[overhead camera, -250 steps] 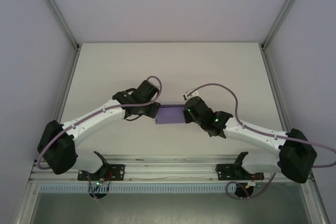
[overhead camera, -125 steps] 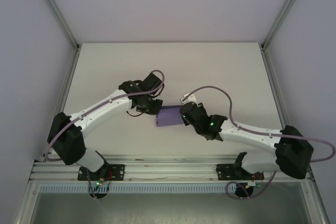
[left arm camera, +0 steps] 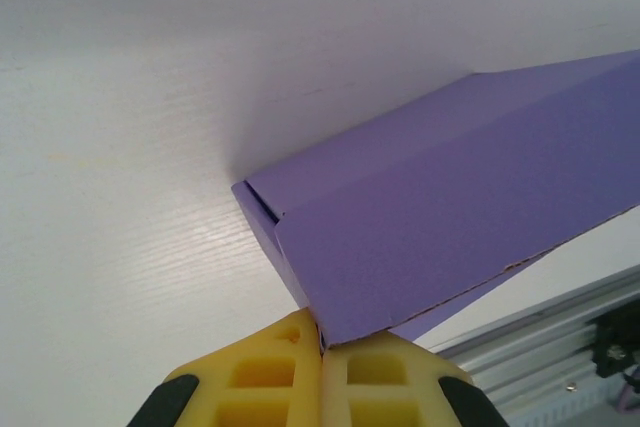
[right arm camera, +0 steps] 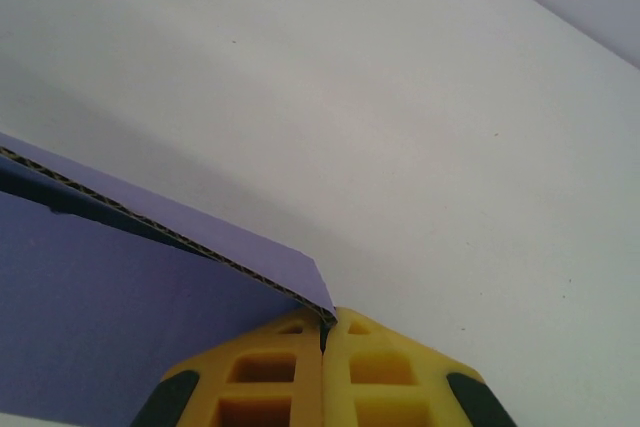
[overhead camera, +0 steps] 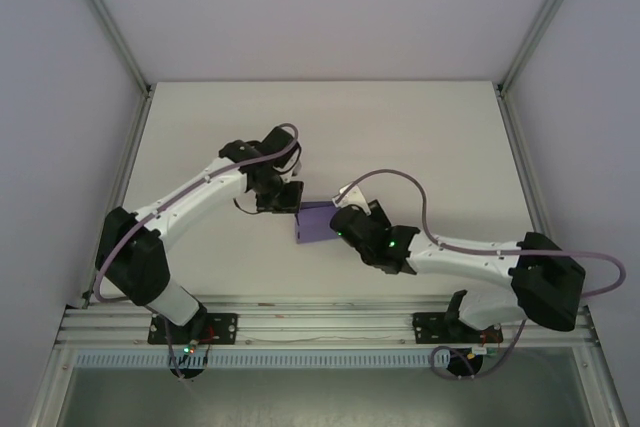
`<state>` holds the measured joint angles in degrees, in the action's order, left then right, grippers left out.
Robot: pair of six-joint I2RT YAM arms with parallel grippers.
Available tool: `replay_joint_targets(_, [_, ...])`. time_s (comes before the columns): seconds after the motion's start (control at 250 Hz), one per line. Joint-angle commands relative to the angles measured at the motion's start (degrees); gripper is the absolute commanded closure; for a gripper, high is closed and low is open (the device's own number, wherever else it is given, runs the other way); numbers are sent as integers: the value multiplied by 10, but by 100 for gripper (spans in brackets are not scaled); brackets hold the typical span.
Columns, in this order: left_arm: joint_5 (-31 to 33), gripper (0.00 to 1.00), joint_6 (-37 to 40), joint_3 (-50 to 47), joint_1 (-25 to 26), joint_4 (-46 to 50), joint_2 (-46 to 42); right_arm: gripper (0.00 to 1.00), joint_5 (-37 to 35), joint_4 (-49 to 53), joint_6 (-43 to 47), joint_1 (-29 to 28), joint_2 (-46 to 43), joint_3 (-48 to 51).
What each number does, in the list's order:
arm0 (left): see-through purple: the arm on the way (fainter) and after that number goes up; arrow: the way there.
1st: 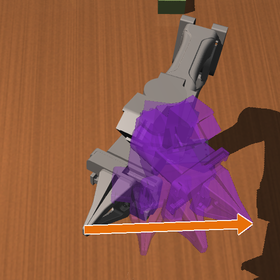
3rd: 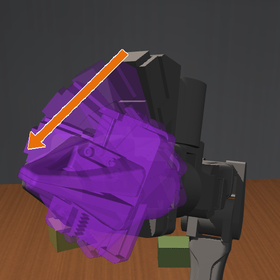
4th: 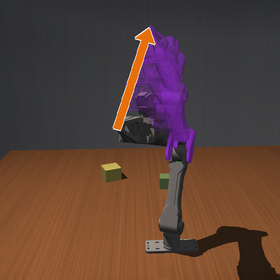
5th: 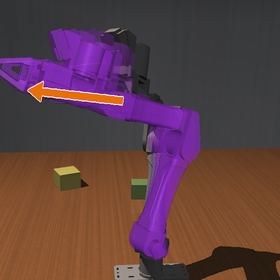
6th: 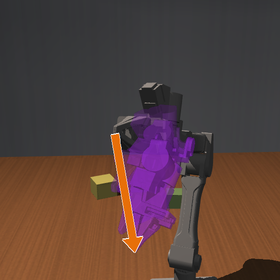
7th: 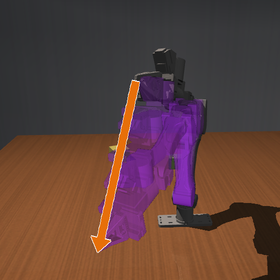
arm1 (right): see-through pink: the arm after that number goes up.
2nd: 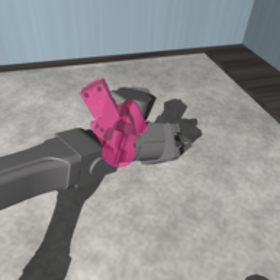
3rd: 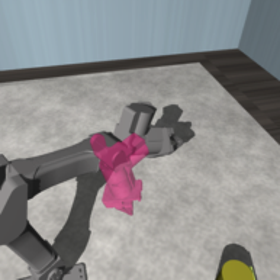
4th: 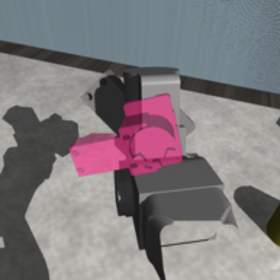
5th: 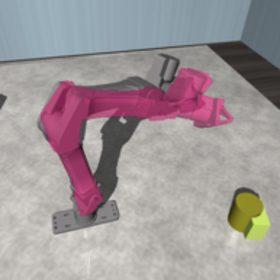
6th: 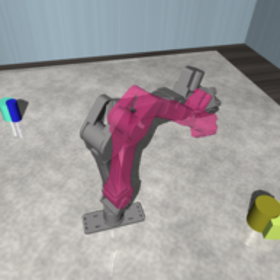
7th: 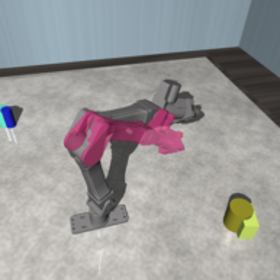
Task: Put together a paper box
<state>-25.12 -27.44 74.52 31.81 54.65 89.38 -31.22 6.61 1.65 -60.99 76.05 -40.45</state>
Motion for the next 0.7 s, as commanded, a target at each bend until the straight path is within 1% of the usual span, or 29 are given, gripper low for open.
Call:
replay_joint_targets(0.0, [-84, 100, -26, 12, -3, -46, -14, 100, 49, 34, 22, -17, 27, 13])
replay_joint_targets(0.16, [-147, 100, -33, 6, -22, -56, -2, 100, 55, 34, 30, -19, 33, 13])
replay_joint_targets(0.324, [-99, 100, 7, 47, -27, 0, -8, 100, 57, 31, 43, -26, 40, 13])
replay_joint_targets(0.384, [-111, 100, -1, 39, -29, -14, -16, 100, 43, 28, 56, -34, 48, 11])
replay_joint_targets(0.436, [-136, 100, -14, 29, -32, -30, -17, 100, 28, 24, 65, -42, 60, 8])
replay_joint_targets(0.584, [-163, 100, -28, 19, -37, -43, -15, 100, 21, 42, 70, -49, 93, -12])
replay_joint_targets(0.632, [-180, 100, -23, 21, -42, -40, -12, 100, 12, 43, 74, -52, 99, -14])
replay_joint_targets(0.7, [-168, 100, 9, 36, -44, -12, -11, 100, 11, 47, 76, -52, 101, -17])
